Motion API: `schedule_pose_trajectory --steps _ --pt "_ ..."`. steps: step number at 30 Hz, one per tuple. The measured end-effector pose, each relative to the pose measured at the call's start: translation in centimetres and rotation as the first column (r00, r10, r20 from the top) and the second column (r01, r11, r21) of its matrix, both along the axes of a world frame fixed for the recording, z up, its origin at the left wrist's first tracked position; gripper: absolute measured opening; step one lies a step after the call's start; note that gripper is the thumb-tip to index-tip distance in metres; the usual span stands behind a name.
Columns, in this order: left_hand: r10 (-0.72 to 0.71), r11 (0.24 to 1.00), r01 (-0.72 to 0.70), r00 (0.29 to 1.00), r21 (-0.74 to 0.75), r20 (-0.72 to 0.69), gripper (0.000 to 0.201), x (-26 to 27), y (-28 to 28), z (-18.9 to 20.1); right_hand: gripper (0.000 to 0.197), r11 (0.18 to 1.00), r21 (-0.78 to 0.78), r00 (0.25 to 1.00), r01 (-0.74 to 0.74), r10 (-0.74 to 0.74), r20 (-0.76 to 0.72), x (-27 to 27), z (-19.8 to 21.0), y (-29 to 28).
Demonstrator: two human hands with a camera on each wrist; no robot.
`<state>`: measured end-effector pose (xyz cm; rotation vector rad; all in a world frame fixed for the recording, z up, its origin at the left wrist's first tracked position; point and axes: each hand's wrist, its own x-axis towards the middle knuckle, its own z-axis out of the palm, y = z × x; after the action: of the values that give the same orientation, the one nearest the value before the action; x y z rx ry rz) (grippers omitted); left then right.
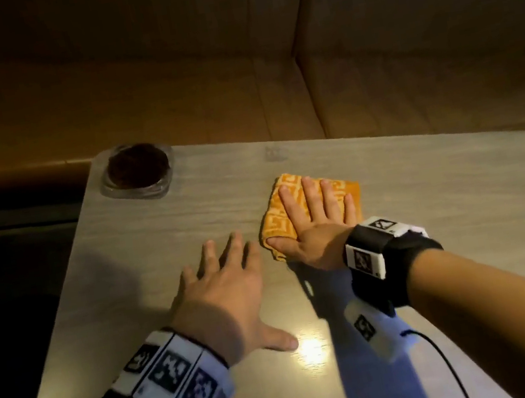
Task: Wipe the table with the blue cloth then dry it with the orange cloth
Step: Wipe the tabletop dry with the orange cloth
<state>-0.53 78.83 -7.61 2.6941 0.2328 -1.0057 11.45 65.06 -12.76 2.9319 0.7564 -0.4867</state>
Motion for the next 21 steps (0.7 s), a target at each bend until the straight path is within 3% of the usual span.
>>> schedule_pose_trajectory --steps 3,5,11,15,18,21 --pt "0.023 1.0 -0.022 0.997 -0.01 0.078 0.142 5.0 1.7 0.0 0.09 0.973 -0.079 0.976 -0.218 0.218 -0.008 -1.9 0.2 -2.2" --pt "-0.009 1.0 0.008 0.997 0.011 0.075 0.148 7.2 2.2 -0.6 0.092 0.968 -0.089 0.972 -0.234 0.233 -0.022 0.4 0.4 -2.1" --pt "-0.052 0.996 0.059 0.995 0.073 -0.082 0.16 9.4 1.8 -1.5 0.082 0.996 0.001 0.996 -0.088 0.088 -0.017 10.1 -0.2 3.3" --pt "-0.043 0.994 0.053 0.994 0.097 -0.102 0.163 9.5 1.9 -2.1 0.079 0.993 0.015 0.992 0.114 -0.113 -0.053 14.9 0.3 1.4" --pt "-0.043 0.995 0.054 0.991 0.086 -0.128 0.162 9.6 2.0 -2.3 0.081 0.968 0.026 0.969 0.248 -0.248 0.013 14.3 -0.1 -1.0" --pt "-0.048 0.997 0.057 0.989 0.061 -0.141 0.162 9.7 2.1 -2.2 0.085 0.993 -0.003 0.993 0.116 -0.116 -0.002 9.4 -0.3 -2.6"
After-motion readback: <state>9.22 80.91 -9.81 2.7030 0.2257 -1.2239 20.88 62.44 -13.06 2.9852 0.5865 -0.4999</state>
